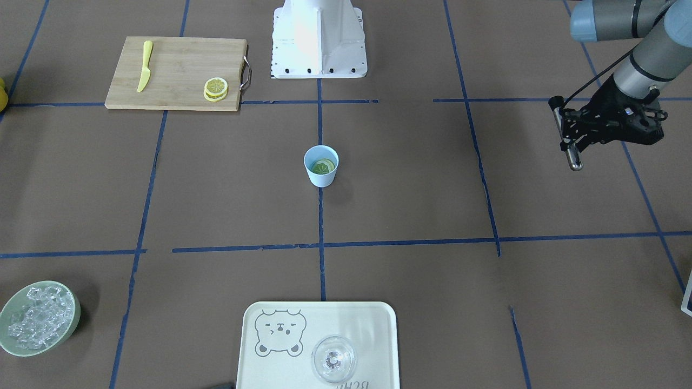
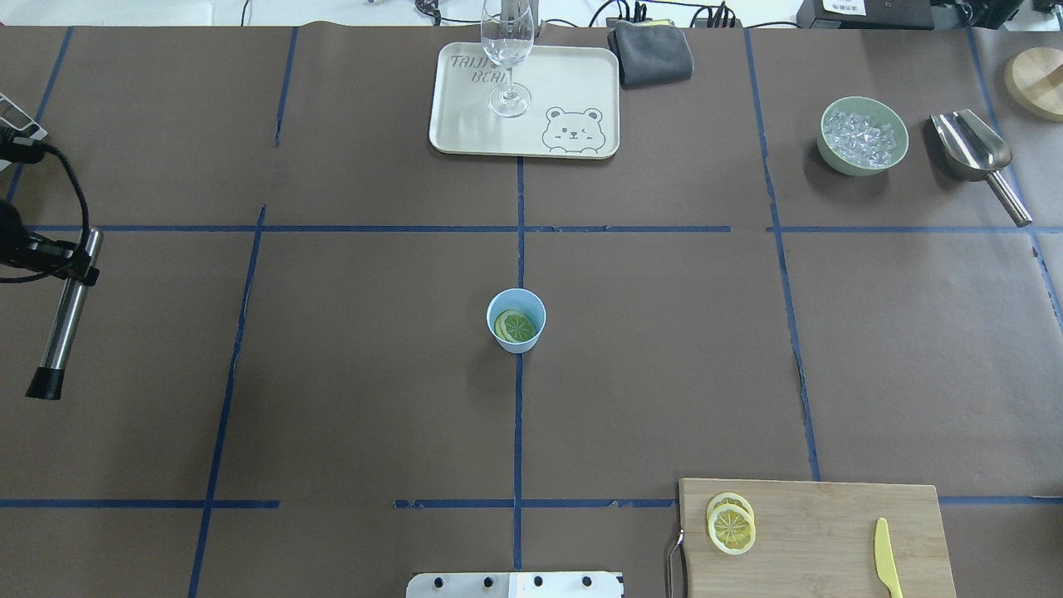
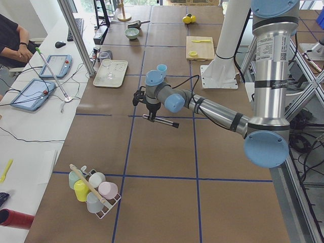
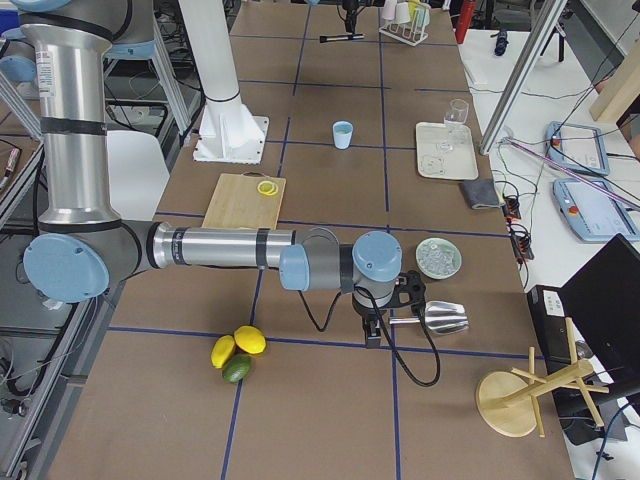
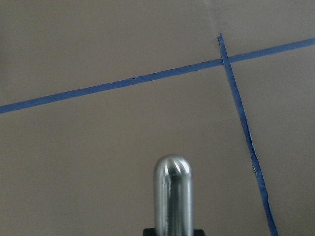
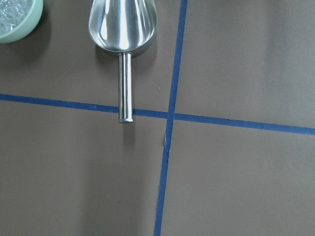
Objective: Squeeze lemon into cup
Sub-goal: 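Lower the metal rod onto the table with the left gripper and release it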
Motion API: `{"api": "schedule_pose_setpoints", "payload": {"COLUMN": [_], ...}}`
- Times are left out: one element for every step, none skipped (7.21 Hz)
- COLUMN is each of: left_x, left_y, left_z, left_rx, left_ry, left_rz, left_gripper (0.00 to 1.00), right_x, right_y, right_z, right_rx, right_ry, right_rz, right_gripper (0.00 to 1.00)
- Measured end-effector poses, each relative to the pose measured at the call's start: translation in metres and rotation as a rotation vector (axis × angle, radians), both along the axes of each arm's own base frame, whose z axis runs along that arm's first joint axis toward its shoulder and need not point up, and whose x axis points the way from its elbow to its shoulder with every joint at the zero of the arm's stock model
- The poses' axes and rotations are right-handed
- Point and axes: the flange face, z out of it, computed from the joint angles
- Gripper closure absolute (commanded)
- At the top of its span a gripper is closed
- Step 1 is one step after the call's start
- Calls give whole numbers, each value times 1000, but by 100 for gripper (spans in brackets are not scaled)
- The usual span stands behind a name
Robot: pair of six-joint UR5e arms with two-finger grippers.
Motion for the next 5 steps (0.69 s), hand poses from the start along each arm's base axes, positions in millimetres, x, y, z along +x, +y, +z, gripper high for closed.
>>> {"api": "schedule_pose_setpoints", "payload": {"left_x": [8, 14, 22, 33, 46], "left_y": [-12, -20, -23, -23, -22], "left_z": [3, 19, 35, 47, 57], "left_rx": [-51, -97, -133, -159, -175], "left_ry": [-29, -53, -71, -78, -71], "left_rz": [1, 2, 6, 6, -3], "left_gripper": [100, 100, 100, 100, 100], "right_x": [0, 0, 0, 0, 0], "right_y": [1, 1, 1, 1, 1], "right_z": [1, 0, -1, -1, -2], "right_rx": [4, 6, 8, 11, 12], "right_ry": [0, 0, 0, 0, 0], "right_rz": [1, 2, 2, 3, 3], "right_gripper": [0, 0, 0, 0, 0]}}
